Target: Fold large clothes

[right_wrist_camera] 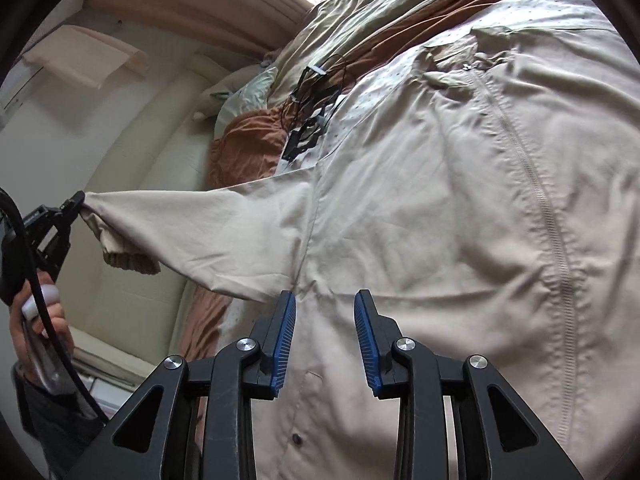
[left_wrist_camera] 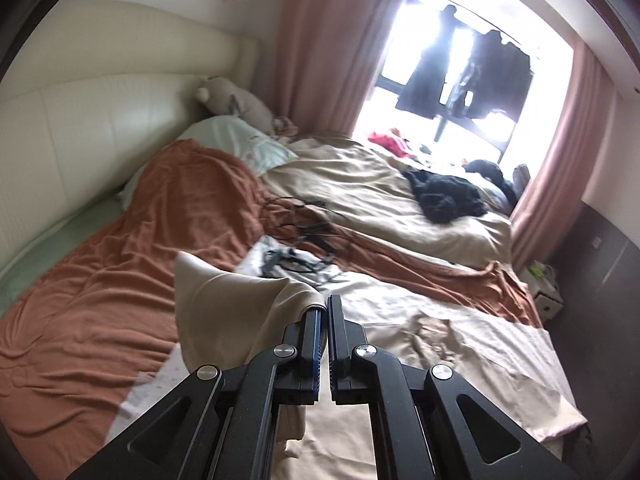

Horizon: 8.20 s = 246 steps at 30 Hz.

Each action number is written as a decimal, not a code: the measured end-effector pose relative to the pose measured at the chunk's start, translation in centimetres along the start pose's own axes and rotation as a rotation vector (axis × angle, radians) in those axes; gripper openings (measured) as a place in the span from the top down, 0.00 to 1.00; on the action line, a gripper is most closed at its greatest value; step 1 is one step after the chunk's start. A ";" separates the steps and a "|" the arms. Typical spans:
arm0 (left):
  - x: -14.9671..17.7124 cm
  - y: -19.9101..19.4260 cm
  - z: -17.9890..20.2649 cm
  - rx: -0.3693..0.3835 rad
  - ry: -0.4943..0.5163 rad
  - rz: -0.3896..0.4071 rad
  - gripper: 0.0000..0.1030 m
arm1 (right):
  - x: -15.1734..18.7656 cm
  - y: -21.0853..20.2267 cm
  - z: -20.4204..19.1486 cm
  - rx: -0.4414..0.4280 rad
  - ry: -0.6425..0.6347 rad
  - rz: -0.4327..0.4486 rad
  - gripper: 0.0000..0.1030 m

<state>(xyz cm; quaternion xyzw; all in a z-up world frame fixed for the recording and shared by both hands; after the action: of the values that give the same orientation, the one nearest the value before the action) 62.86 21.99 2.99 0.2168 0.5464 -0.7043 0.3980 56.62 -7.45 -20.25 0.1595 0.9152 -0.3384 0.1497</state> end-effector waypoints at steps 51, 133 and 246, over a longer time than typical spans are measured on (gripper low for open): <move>21.5 10.4 17.4 0.489 0.223 -0.618 0.04 | -4.9 -7.3 10.9 0.096 0.261 0.143 0.48; 24.8 6.0 -12.8 -0.021 -0.266 -0.388 0.19 | -1.6 0.5 0.7 0.367 -0.470 -0.057 0.93; 26.6 11.8 18.3 0.004 0.070 -0.412 0.18 | -8.9 -34.0 30.7 0.332 0.483 0.633 0.27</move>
<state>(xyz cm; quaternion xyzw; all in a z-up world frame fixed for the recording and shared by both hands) 58.93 -4.90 -18.07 0.1254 0.5915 -0.7638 0.2257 56.36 -54.16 -19.72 0.5290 0.7629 -0.3715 -0.0001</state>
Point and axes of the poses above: each gripper's, at about its wrist camera, not at the fingertips, and y roughly the way its jaws point, z to its right, x to its underside, the point moved 8 cm from there along y, roughly the way its jaws point, and after that the axes turned 6 degrees about -z, right-handed, at the moved point
